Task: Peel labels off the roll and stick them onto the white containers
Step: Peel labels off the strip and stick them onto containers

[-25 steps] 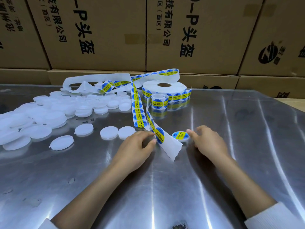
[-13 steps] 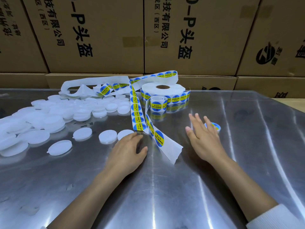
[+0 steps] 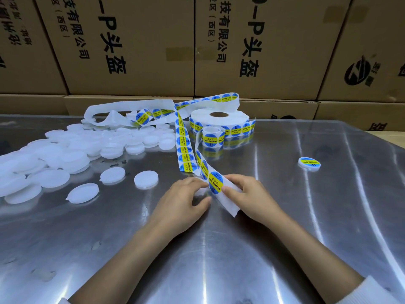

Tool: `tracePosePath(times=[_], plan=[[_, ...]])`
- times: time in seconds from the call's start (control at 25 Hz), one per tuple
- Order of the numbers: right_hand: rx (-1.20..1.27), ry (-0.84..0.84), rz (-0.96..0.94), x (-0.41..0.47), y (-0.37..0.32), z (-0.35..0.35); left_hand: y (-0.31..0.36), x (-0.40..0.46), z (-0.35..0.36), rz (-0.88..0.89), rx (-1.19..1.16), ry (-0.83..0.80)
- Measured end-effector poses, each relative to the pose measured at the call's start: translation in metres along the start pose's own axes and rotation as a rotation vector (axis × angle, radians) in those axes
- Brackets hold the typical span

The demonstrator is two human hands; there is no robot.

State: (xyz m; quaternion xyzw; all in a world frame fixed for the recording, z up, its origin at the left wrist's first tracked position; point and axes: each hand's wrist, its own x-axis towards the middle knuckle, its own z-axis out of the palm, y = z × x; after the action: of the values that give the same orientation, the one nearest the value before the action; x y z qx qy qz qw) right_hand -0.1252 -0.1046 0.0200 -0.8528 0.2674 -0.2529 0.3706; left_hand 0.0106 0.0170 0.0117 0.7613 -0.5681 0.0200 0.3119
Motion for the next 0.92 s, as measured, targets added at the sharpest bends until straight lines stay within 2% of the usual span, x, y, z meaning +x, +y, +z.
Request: tracePosePath(times=[0.24, 0.36, 0.52, 0.68, 0.92], plan=[[0.439, -0.087, 0.039, -0.002, -0.009, 0.002, 0.009, 0.0, 0.0, 0.037, -0.166, 0.222], [0.41, -0.153, 0.002, -0.003, -0.01, 0.0, 0.012, 0.0, -0.001, 0.031, -0.184, 0.225], [0.337, -0.224, -0.041, -0.003, -0.007, -0.005, 0.011, -0.002, -0.001, -0.042, -0.223, 0.138], [0.271, -0.271, -0.048, -0.002, -0.005, -0.007, 0.01, -0.001, -0.002, -0.029, -0.255, 0.094], [0.145, -0.261, -0.045, -0.002, -0.004, -0.011, 0.007, 0.003, 0.002, 0.006, -0.3, 0.07]])
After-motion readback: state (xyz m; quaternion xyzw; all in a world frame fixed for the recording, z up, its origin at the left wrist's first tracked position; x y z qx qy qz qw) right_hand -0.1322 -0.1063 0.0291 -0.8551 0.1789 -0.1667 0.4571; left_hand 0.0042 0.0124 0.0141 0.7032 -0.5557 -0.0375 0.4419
